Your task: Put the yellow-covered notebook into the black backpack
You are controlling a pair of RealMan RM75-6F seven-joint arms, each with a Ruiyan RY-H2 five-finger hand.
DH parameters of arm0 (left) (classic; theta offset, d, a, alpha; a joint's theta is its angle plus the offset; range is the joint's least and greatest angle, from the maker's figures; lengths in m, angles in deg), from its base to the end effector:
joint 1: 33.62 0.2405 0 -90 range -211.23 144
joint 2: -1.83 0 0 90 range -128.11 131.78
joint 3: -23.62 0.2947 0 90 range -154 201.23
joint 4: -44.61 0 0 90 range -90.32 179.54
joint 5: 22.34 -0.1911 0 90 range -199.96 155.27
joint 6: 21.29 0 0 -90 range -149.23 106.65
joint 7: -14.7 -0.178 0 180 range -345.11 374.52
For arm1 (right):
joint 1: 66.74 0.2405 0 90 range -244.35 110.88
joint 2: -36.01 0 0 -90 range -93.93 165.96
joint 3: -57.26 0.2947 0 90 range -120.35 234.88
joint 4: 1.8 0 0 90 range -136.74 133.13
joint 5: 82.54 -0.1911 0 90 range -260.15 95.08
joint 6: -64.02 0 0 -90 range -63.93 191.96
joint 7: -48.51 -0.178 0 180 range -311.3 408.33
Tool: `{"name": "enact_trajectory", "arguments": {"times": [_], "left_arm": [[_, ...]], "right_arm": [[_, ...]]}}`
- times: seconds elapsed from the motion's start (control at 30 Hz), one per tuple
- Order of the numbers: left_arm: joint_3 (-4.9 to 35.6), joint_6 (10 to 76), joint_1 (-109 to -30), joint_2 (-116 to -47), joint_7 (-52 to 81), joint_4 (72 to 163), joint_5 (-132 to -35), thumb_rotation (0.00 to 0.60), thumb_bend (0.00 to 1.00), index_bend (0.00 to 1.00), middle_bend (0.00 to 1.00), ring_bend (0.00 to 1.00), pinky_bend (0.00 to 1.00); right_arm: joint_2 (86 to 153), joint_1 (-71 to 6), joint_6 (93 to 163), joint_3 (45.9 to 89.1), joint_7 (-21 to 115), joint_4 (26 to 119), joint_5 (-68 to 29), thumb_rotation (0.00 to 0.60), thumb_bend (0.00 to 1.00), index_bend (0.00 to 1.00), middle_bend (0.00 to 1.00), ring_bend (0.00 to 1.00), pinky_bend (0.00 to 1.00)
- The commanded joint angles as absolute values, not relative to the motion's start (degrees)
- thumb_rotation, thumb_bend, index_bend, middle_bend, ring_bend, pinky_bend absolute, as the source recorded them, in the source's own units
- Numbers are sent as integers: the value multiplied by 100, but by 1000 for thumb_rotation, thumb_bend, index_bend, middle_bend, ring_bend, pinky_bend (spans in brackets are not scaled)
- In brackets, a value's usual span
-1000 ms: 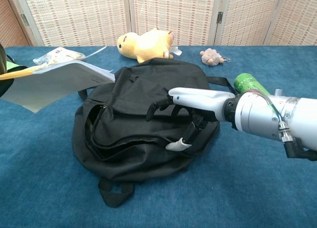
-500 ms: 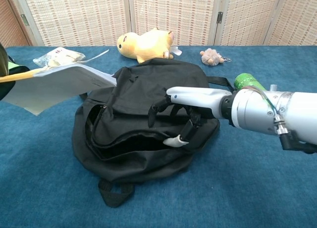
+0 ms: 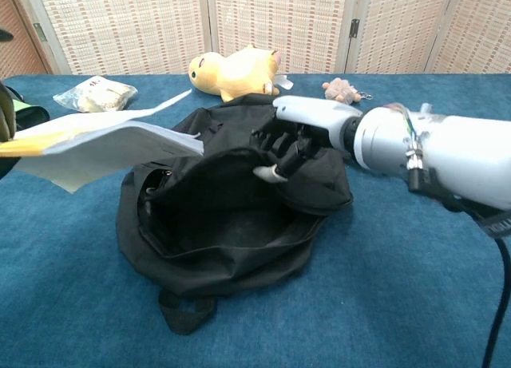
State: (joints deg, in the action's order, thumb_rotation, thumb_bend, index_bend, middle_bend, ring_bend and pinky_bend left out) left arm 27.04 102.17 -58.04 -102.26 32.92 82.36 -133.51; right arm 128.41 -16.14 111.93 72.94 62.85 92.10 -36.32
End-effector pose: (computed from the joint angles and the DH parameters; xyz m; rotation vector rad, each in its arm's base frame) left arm -0.2177 0.2441 0.0547 -1.6703 -0.1813 -1.9065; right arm -0.0870 -0.3851 -0.0529 1.8814 -1.4618 1.0651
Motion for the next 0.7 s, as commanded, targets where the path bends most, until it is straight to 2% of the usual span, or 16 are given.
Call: {"name": "enact_trajectory", "arguments": {"times": [0.03,0.33,0.5,0.7], "left_arm": [[2789,10262,-5905,-10285,3184,8178,-13518,600,481,760,688,563,290],[2915,10214,-6289,-10365,2721,8223,-13947,600,481,760,699,572,336],[2825,10067,-6571,-10428,2509,8275,-14011,600,483,765,729,602,422],[2697,9944,-6808,-10450,2305,8409,-13991,600,485,771,743,620,468]], "right_arm": [[12940,-1477,11447,7655,6230,9274,-4196,600,614,820,352,243,251],[13120,-1217,11803,8259,6088,9414,-5138,600,656,810,362,247,270],[13212,-1026,11791,8482,5984,9492,-5367,600,665,804,367,254,279],[13363,-845,11948,8711,5856,9519,-5499,600,669,803,371,257,279]]}}
